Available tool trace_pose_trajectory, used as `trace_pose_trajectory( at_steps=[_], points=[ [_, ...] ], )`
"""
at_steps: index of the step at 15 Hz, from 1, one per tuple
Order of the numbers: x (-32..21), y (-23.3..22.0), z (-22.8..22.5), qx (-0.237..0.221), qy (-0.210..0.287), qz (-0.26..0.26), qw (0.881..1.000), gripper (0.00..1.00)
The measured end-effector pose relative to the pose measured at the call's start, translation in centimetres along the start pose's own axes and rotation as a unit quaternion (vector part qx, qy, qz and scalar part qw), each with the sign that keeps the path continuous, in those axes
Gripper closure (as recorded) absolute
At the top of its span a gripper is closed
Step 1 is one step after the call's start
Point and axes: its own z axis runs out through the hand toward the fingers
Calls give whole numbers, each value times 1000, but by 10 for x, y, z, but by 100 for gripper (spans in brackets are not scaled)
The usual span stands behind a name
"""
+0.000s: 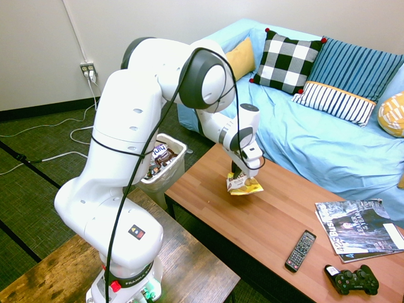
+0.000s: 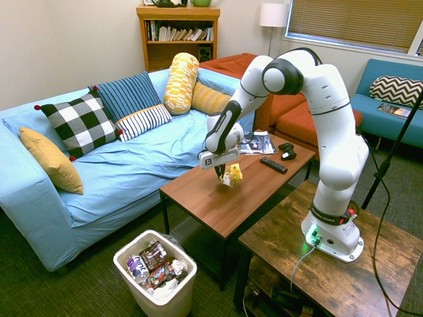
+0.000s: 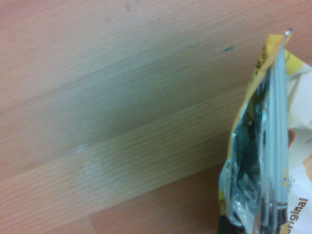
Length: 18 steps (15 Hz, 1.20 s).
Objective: Throw the chip bag in the trash bin
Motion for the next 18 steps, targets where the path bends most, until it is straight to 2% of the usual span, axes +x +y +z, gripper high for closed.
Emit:
trace_pose_trajectory(
  at_steps=[3,7,10,14,18],
  points=[
    [-43,-1,-47,23,25,-40,999,100],
    [-162,-17,-95,44,80,-105,990,100],
    [-250,-29,-108,41,106,-146,983,100],
    [-349,-59,-86,23,134,-197,971,100],
    [-430,-90,-31,-7,150,-246,958,100]
  ],
)
